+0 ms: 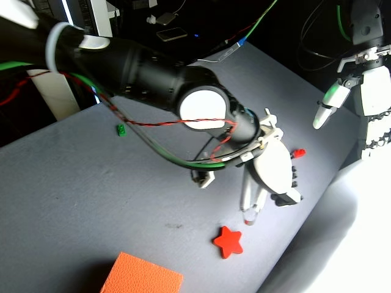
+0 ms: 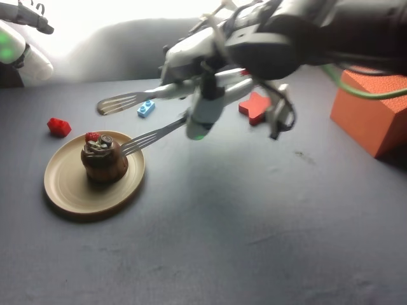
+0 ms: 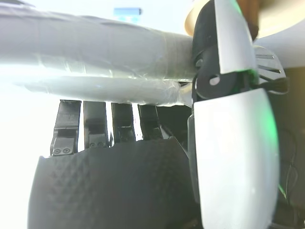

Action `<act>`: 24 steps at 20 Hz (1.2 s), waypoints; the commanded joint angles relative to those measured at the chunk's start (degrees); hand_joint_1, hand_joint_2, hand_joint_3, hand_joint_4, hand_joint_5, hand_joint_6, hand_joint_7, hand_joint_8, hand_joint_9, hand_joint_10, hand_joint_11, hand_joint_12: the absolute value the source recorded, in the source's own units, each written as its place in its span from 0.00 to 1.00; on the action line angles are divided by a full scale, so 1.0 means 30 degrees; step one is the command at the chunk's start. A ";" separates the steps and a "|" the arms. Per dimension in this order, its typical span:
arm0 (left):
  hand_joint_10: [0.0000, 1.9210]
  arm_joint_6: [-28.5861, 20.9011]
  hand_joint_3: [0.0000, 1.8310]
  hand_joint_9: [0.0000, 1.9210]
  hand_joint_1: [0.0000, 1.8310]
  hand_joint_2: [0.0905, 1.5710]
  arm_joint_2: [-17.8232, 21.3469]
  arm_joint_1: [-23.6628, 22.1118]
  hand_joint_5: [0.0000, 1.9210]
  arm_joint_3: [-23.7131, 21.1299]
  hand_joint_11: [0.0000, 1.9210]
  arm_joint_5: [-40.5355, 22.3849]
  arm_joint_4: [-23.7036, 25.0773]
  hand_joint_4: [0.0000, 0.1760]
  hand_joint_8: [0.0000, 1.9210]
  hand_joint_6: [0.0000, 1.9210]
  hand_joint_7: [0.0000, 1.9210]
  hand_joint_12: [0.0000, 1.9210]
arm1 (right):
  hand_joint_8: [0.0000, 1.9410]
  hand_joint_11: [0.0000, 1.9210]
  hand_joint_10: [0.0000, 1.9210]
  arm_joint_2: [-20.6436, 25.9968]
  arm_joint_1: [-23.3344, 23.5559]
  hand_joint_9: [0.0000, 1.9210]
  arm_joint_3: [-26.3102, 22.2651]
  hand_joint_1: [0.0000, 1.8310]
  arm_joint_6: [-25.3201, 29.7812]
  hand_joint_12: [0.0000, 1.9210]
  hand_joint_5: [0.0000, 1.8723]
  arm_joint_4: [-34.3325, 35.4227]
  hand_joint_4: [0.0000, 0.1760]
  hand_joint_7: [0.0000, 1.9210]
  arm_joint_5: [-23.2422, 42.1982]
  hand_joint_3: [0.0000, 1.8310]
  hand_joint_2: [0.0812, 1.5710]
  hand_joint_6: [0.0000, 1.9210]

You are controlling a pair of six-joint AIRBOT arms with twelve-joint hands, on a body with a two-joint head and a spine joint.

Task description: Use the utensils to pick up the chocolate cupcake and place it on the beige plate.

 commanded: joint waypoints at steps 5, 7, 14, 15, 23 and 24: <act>0.00 0.0066 0.00 0.01 0.26 0.65 0.0291 -0.0114 0.06 0.0070 0.00 -0.1572 -0.0231 0.00 0.00 0.00 0.01 0.02 | 0.01 0.01 0.25 0.3426 0.0756 0.22 -0.3106 0.52 0.0173 0.68 0.27 -0.0213 0.00 0.31 0.1358 0.00 0.65 0.00; 0.00 0.0066 0.00 0.02 0.27 0.65 0.0291 -0.0114 0.06 0.0066 0.01 -0.1574 -0.0231 0.00 0.00 0.00 0.02 0.00 | 0.01 0.02 0.25 0.4805 0.0695 0.22 -0.4880 0.51 -0.0749 0.66 0.28 -0.0198 0.00 0.32 0.1626 0.00 0.64 0.01; 0.00 0.0066 0.00 0.02 0.26 0.65 0.0394 -0.0114 0.07 -0.0007 0.01 -0.1578 -0.0222 0.00 0.00 0.00 0.03 0.01 | 0.00 0.01 0.25 0.8063 -0.0518 0.22 -0.9531 0.50 0.0227 0.69 0.28 -0.4503 0.00 0.32 0.5762 0.00 0.66 0.00; 0.00 0.0066 0.00 0.02 0.26 0.65 0.0428 -0.0114 0.06 -0.0035 0.01 -0.1580 -0.0222 0.00 0.00 0.00 0.02 0.01 | 0.01 0.03 0.26 0.8461 -0.0797 0.24 -1.0010 0.51 0.0021 0.70 0.30 -0.4505 0.00 0.34 0.6754 0.00 0.65 0.01; 0.00 0.0064 0.00 0.02 0.26 0.65 0.0472 -0.0114 0.06 -0.0064 0.01 -0.1595 -0.0220 0.00 0.00 0.00 0.02 0.00 | 0.01 0.06 0.26 0.9259 -0.4110 0.26 -1.1355 0.47 -1.0386 0.70 0.32 0.4615 0.00 0.36 1.3572 0.00 0.68 0.00; 0.01 0.0064 0.00 0.02 0.26 0.65 0.0468 -0.0114 0.05 -0.0058 0.00 -0.1599 -0.0218 0.00 0.00 0.00 0.01 0.00 | 0.00 0.04 0.27 0.9108 -0.4500 0.25 -1.1341 0.46 -1.0659 0.72 0.31 0.4842 0.00 0.35 1.3612 0.00 0.69 0.00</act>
